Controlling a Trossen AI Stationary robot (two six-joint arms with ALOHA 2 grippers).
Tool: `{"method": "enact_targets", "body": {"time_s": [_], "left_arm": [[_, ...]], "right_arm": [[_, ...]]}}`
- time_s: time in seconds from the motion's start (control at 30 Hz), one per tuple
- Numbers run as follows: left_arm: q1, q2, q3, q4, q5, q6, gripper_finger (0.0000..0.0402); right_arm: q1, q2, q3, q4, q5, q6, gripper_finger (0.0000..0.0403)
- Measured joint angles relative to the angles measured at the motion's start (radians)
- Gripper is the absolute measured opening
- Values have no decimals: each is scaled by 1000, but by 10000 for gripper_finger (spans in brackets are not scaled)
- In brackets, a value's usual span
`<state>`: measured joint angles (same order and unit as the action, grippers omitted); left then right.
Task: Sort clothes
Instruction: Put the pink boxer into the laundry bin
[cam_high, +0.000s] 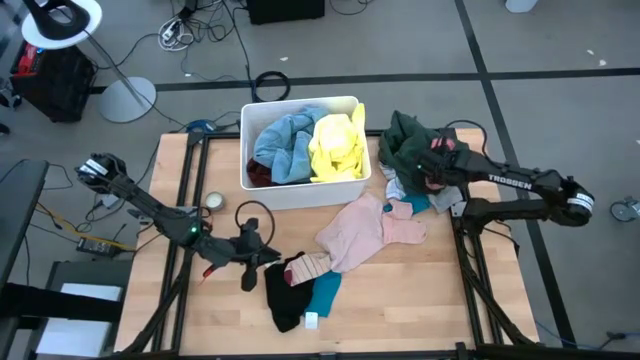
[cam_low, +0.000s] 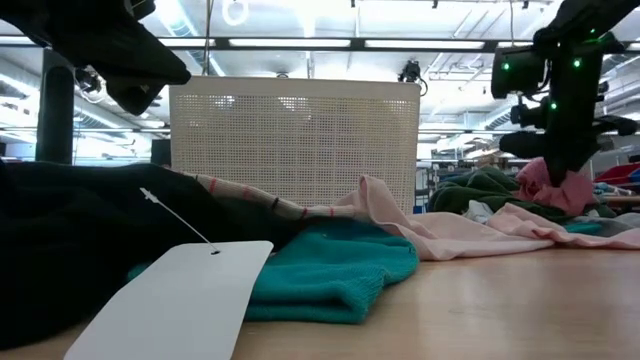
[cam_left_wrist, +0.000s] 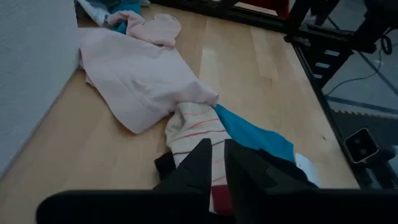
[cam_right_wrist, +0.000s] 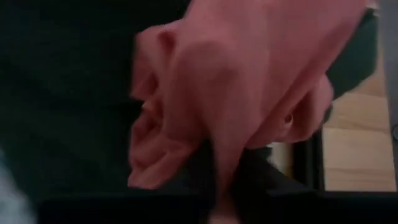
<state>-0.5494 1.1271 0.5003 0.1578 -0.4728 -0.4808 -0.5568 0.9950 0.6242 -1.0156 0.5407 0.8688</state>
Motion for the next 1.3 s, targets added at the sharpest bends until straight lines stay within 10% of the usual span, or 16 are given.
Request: {"method": "enact_targets", "body": {"time_s": [0.37, 0.67, 1.0, 1.3], "left_arm": [[137, 0, 0, 7, -6, 63, 48], [238, 0, 0, 17, 0, 84, 48], [304, 0, 0, 43, 52, 137, 48], [314, 0, 0, 52, 68, 153, 48]], "right_arm": [[194, -89, 249, -223, -184, -12, 5], [414, -74, 620, -234, -55, -40, 2], [436, 106, 984, -31, -28, -422, 1], [365, 361, 1300, 267, -231, -776, 1]]}}
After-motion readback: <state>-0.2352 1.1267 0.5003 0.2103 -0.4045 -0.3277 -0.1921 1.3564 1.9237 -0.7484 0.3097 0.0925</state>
